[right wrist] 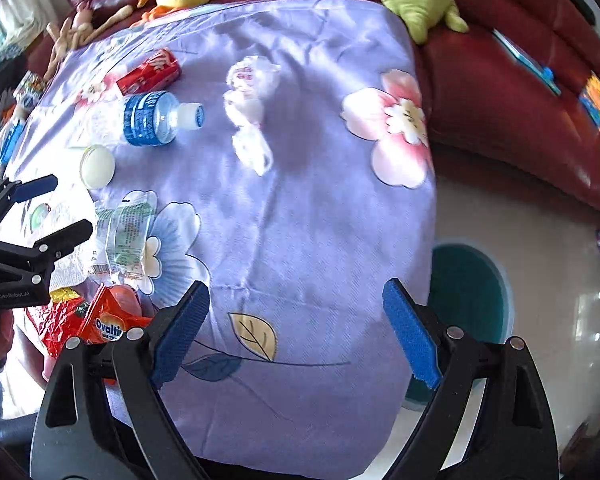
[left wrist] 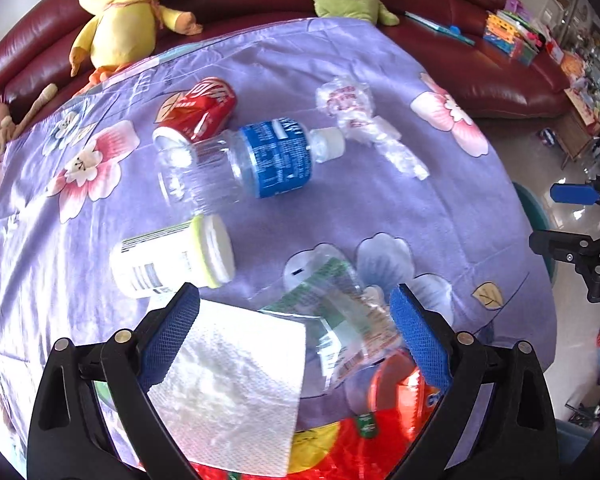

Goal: Collect trash
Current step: 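Move both tools back to the table toward the can and bottle, then grasp the red Coca-Cola can with the left tool while the right tool grasps the water bottle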

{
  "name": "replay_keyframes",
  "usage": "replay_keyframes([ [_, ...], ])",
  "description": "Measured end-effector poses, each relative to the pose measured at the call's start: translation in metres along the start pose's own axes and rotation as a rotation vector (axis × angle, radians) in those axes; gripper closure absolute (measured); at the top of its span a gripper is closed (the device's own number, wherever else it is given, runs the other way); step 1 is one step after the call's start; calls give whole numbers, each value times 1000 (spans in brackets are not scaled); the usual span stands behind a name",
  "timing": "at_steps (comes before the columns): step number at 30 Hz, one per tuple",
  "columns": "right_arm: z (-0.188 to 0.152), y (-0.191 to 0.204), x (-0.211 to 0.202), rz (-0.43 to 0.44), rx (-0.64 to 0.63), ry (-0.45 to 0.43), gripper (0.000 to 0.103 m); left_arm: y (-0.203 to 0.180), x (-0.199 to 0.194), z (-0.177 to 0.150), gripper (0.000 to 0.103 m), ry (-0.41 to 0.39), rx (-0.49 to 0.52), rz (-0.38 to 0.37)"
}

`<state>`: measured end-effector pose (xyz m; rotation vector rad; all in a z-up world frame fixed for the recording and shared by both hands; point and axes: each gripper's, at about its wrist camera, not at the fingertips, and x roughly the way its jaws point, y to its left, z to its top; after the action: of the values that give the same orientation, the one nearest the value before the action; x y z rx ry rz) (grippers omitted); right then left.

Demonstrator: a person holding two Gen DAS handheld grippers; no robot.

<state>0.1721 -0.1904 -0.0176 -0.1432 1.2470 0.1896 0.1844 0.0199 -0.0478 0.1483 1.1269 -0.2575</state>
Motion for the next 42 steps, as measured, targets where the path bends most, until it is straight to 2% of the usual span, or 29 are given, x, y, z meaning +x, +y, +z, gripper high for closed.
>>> replay_keyframes([
  [4,32,42,11,-3,-149,20,18,47,5,-5,7,9,-31,-13],
  [8,67,78,21,31,-299,20,19,82,10,-4,7,-3,-11,-48],
  [12,101,111,34,18,-442,14,19,109,16,0,7,-11,7,-81],
  [17,134,146,50,16,-582,13,19,123,18,5,7,-30,52,-137],
  [22,157,170,72,37,-691,76,19,127,24,14,7,-25,100,-198],
  [26,162,183,93,24,-777,127,19,137,31,22,7,-17,87,-204],
  [34,167,200,122,23,-874,152,20,156,45,28,7,-2,49,-192],
  [35,167,202,126,27,-873,154,27,158,47,29,7,2,45,-191],
  [37,166,203,131,34,-855,155,31,160,49,32,7,4,42,-191],
  [42,165,190,118,64,-784,129,31,159,54,47,7,0,57,-175],
])
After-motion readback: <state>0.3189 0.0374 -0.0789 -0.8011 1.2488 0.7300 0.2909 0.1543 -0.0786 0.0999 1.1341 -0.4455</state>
